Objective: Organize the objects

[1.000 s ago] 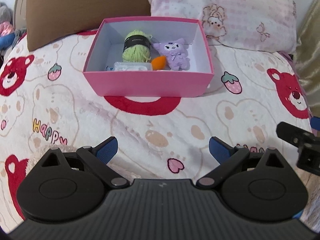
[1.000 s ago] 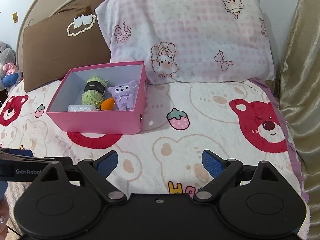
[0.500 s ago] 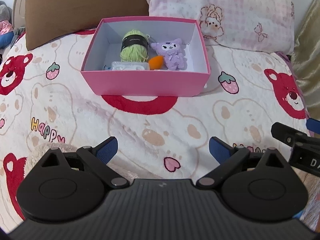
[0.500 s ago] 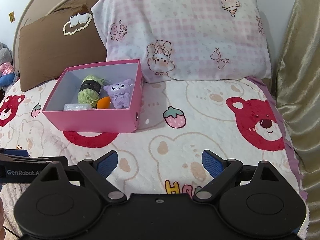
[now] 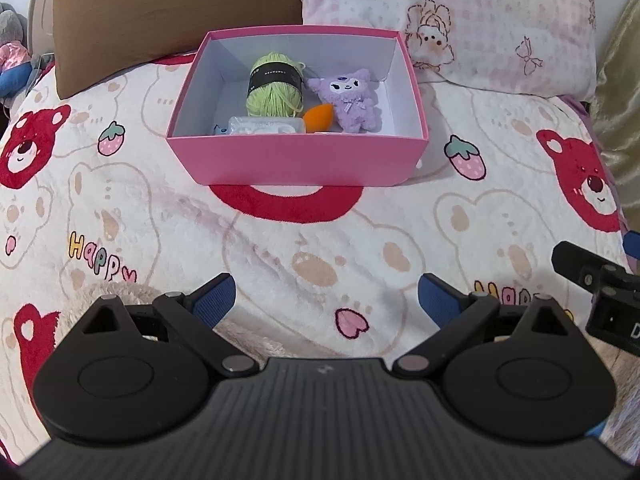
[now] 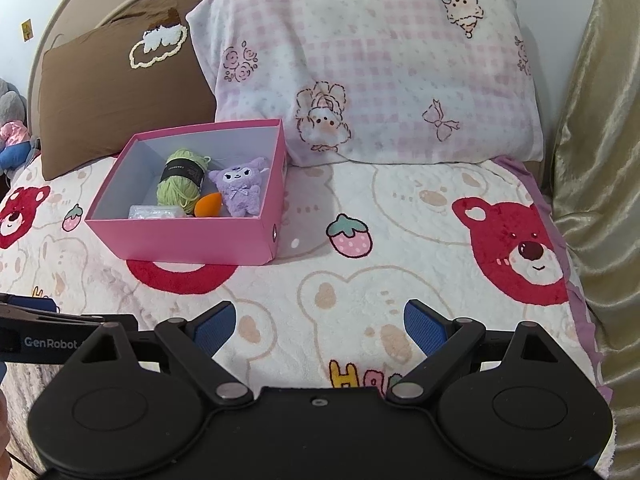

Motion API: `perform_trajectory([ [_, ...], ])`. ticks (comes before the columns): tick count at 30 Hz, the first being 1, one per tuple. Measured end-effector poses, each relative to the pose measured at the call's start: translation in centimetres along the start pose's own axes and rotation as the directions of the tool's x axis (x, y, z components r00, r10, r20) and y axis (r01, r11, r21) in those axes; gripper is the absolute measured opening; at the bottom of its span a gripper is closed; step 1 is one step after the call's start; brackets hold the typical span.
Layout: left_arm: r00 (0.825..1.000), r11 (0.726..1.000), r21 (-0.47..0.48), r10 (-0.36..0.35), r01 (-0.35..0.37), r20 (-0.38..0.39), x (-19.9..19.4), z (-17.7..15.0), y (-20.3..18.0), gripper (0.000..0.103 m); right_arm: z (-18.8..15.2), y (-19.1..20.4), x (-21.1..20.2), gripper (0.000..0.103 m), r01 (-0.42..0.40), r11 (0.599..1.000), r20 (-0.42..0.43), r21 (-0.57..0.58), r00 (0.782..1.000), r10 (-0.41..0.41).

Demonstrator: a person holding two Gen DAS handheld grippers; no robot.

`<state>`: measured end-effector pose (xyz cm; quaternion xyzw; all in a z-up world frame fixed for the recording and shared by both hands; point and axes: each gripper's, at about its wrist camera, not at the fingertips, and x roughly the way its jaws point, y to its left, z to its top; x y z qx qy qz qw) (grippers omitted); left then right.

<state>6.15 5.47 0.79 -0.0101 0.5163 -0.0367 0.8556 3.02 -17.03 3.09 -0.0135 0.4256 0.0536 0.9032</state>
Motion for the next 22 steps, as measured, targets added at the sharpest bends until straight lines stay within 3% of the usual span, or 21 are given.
perform_trajectory([
  [22,0.999,1.0,0.015,0.019,-0.02,0.025,-0.63,-0.19,-0.43,0.099,-0.14,-0.36,0.22,0.093,0.007,1.0,-0.007,-0.006,1.0,-0.007],
])
